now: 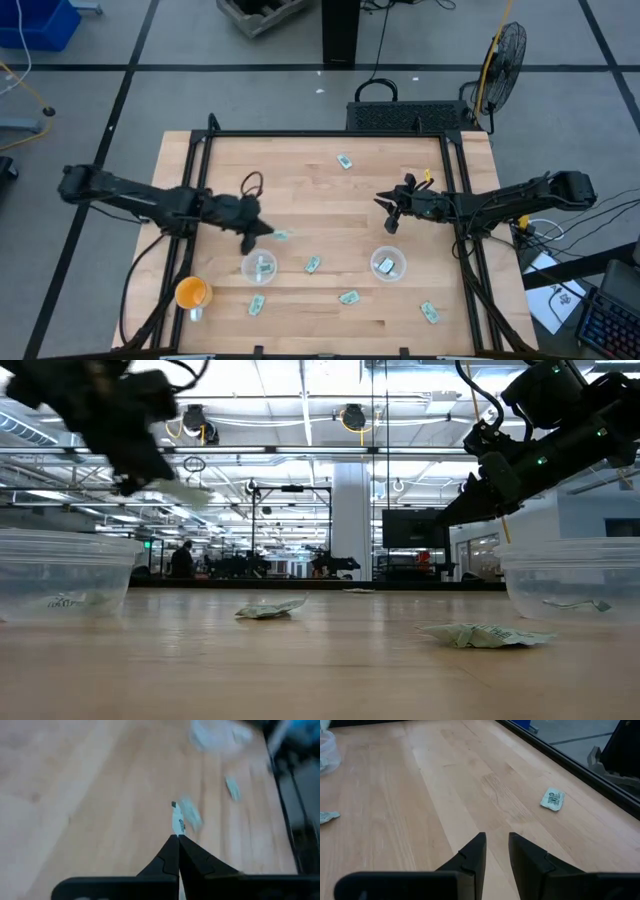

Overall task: Pick and place Stevia / Truvia into bins
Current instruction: Put the light green stevia packet into the left transparent container

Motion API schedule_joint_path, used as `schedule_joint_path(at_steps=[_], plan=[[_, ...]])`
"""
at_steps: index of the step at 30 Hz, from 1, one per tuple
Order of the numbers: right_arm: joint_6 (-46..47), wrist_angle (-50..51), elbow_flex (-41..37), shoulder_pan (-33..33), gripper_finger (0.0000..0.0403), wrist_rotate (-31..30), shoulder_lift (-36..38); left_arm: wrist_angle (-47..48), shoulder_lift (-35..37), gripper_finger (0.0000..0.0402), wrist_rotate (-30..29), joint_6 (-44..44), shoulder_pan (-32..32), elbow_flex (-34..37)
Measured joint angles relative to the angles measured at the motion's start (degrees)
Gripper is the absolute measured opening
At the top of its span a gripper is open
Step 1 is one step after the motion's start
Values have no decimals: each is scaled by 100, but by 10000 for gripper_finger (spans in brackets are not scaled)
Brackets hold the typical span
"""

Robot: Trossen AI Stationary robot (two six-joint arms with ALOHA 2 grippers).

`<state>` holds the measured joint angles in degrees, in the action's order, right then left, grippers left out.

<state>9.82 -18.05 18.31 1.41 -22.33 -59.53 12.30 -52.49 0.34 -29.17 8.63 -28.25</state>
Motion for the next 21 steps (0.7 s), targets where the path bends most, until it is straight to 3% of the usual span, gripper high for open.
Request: schedule_joint_path(at_steps=[4,8,14,21], plan=[[0,-2,0,0,75,0,0,1074,525,2,227,170,619,0],[0,-4,0,0,75,0,0,1581,597,3,163,-260,1060,0],[0,-17,0,0,75,0,0,1539,208,3,-103,-515,1362,0],[2,-30,0,0,75,0,0,1278,-592,3,332,-582,1491,0]])
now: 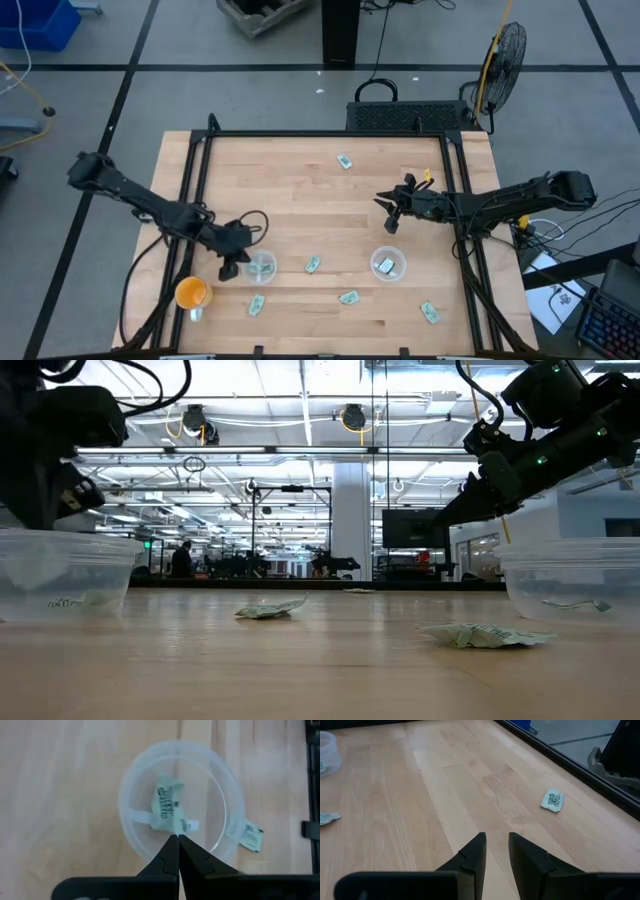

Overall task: Pick and place Stevia / Truvia into bins
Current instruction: Put the light green stevia packet into the left transparent container

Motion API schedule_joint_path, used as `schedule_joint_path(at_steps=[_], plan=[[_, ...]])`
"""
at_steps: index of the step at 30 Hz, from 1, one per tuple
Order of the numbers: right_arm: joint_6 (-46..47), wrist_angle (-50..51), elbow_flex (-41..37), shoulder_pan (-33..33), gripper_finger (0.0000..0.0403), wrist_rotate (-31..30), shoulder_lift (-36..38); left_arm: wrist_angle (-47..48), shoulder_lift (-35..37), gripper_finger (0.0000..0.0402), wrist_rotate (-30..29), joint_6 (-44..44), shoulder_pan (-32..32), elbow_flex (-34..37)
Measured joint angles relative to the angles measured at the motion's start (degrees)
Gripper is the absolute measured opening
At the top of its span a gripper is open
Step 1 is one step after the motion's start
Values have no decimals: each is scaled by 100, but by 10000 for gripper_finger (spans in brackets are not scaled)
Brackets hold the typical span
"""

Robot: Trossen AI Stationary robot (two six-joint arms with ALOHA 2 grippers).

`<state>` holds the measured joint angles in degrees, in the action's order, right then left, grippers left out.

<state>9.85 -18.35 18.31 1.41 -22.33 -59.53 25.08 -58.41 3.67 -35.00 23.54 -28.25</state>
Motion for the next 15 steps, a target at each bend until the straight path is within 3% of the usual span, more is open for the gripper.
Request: schedule_joint_path(at_steps=[6,15], plan=[[0,-3,0,0,75,2,-2,-548,-454,10,128,58,29,0],[0,-20,0,0,75,10,-2,-579,-540,4,100,-34,30,0]])
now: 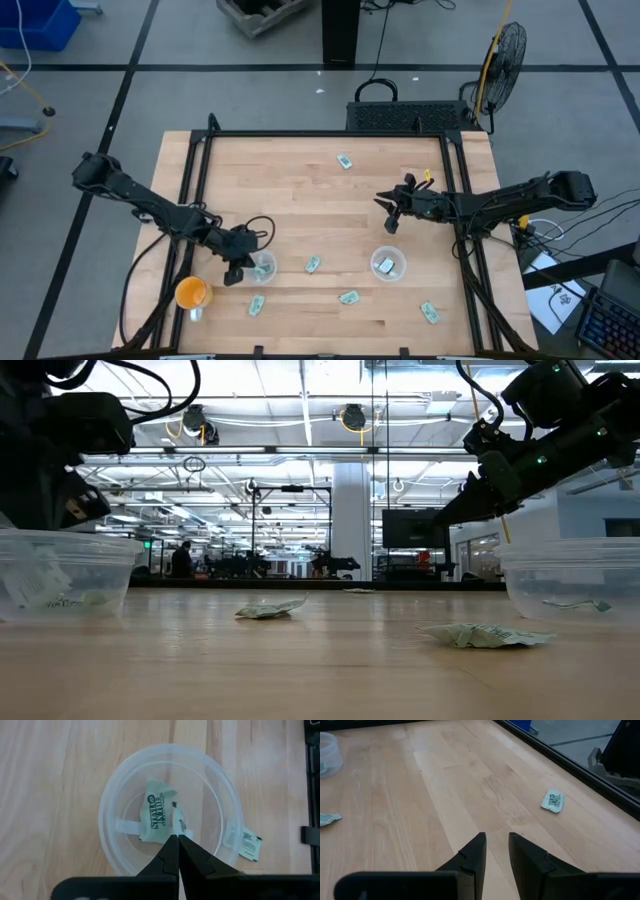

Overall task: Pick and place Stevia / Truvia into bins
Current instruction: Put the light green stevia packet into the left transparent container, then put the light green stevia packet into the right transparent container

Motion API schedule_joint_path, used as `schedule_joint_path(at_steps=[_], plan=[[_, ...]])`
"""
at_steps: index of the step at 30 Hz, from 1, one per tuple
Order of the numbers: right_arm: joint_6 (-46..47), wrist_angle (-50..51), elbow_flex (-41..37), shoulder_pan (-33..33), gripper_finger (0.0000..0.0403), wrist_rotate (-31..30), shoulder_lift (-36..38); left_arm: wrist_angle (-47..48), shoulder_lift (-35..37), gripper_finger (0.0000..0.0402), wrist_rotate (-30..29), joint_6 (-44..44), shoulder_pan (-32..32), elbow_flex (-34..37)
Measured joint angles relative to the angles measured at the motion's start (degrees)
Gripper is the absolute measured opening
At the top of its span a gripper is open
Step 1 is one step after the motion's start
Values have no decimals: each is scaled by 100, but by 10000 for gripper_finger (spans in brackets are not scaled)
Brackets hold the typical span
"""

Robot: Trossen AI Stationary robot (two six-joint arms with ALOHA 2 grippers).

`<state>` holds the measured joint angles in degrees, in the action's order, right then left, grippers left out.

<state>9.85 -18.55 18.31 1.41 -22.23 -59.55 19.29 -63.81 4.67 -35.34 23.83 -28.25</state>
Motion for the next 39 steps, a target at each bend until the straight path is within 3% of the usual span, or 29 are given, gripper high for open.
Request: schedule_joint_path(at_steps=[12,27,39], plan=[[149,0,0,0,75,3,0,9,0,80,-266,-119,-2,0],[149,2,0,0,75,6,0,9,7,77,-362,-694,-8,0],[149,2,0,0,75,6,0,-28,9,77,-366,-642,-229,0]])
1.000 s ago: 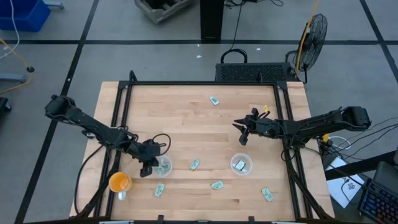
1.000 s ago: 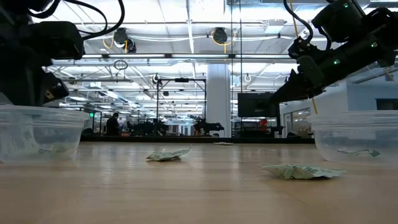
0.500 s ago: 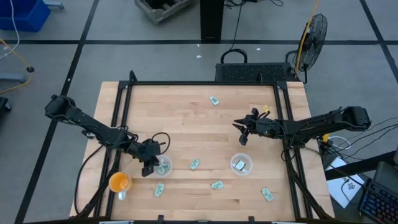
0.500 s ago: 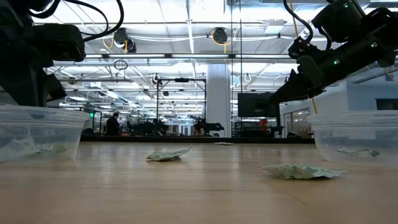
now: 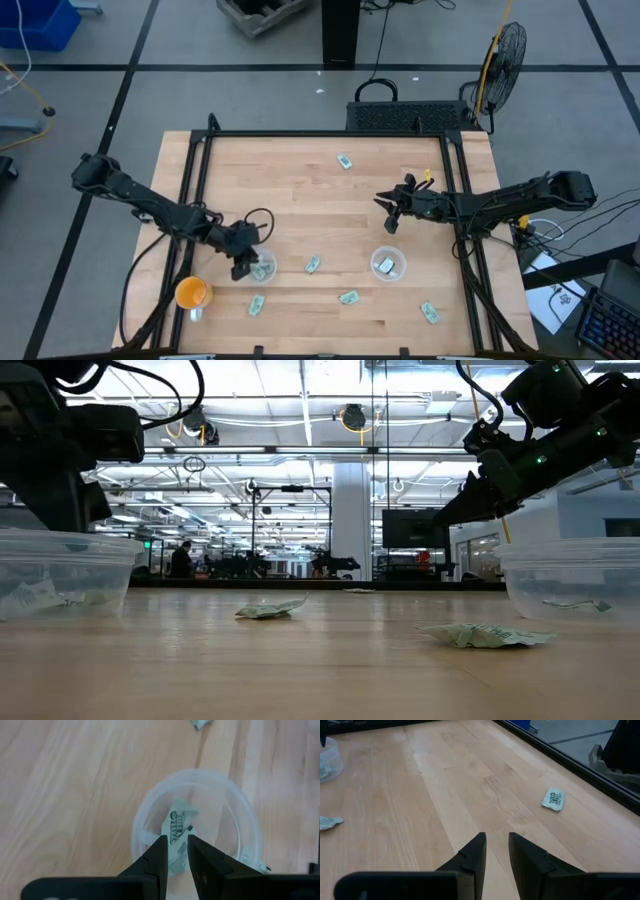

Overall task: Pick and place Stevia / Truvia into bins
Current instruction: Put the light green stevia packet into the right transparent container

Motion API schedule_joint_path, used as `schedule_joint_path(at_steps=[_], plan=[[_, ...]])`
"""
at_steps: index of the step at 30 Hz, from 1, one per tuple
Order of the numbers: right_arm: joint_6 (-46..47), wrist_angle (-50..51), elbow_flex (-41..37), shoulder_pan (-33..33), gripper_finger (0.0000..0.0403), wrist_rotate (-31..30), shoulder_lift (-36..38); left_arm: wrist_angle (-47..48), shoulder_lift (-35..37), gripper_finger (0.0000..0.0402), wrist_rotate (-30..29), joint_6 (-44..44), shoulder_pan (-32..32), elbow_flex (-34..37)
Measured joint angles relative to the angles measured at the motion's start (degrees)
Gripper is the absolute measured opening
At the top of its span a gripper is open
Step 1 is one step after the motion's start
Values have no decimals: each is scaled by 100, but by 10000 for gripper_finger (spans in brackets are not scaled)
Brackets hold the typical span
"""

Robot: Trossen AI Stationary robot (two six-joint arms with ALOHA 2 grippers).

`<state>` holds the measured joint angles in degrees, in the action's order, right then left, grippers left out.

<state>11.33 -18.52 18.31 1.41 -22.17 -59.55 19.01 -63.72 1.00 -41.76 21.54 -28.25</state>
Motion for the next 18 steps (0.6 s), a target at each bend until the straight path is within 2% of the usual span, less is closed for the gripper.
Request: schedule_joint_path(at_steps=[5,8,11,16,18], plan=[[0,0,0,0,75,0,0,-658,2,76,-1,570,-90,0],[-2,0,0,0,75,-1,0,-1234,4,76,-2,1266,-156,-18],[-16,-5,0,6,75,-7,0,-1344,4,76,-84,2088,-238,-236],[-376,-310,0,126,78,32,-2,-1276,4,76,-1091,3384,-434,-767],[-679,-635,0,236,86,236,-6,-1282,4,76,-1595,3817,-542,-999]])
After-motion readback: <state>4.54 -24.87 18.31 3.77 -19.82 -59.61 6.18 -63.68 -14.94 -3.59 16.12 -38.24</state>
